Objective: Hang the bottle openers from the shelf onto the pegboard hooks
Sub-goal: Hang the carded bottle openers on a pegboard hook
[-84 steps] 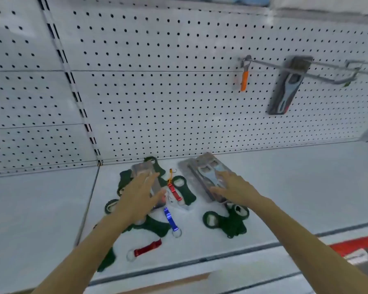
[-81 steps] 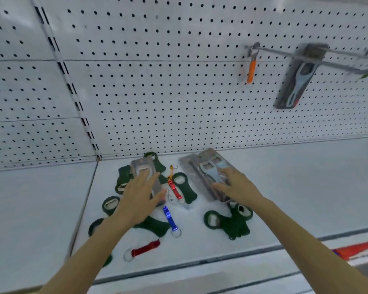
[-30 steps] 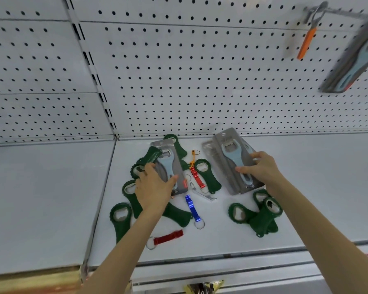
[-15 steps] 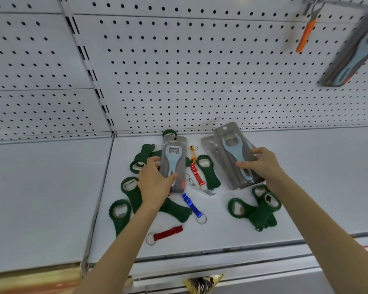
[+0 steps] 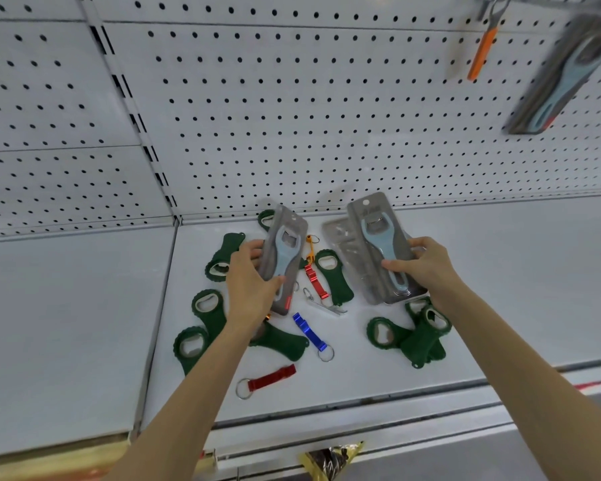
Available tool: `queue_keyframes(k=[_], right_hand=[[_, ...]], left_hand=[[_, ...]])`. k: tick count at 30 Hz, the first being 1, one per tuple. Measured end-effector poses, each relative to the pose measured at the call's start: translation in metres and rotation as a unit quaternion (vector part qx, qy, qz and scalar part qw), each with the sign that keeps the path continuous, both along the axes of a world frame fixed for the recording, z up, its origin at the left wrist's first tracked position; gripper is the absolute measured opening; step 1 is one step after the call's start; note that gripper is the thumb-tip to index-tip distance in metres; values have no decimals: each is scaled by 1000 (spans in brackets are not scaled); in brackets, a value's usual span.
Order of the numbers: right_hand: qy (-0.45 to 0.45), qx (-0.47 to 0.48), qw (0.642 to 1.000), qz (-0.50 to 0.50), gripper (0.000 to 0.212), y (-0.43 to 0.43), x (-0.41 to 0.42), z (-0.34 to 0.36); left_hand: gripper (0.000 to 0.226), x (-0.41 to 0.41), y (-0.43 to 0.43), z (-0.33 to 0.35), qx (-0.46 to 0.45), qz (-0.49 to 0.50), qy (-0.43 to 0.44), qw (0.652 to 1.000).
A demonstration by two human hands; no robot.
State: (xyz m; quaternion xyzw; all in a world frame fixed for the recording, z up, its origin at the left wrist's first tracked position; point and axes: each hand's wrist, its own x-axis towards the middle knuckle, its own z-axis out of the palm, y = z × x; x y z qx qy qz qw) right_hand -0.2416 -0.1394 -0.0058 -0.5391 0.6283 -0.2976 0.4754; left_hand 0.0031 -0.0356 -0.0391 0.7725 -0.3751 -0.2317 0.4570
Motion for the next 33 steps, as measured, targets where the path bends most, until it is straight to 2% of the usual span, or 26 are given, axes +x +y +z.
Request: queue_keyframes(k=[3, 7, 10, 16, 22, 25, 30, 33], right_hand=[[-26, 5, 1000, -11, 63, 3, -2, 1], [-109, 17, 994, -14, 54, 8, -8, 5], [-160, 27, 987, -4, 42, 15, -12, 8], [-233, 37, 972, 15, 35, 38, -20, 14], [-265, 14, 962, 64, 34, 57, -40, 27], [-265, -5, 961, 78, 30, 66, -55, 36], [-280, -26, 955, 88, 52, 77, -90, 54], [-296, -26, 949, 101, 48, 83, -123, 61]], left_hand=[[79, 0, 1, 5, 24, 21, 47, 998], [52, 8, 4, 9, 42, 19, 132, 990], [38, 14, 8, 15, 22, 14, 192, 981], [28, -2, 18, 38, -37, -1, 271, 962], [34, -44, 37, 64, -121, -118, 399, 901], [34, -69, 47, 72, -130, -163, 403, 891], [32, -115, 56, 87, -144, -207, 373, 893], [34, -147, 59, 89, -151, -217, 358, 896]])
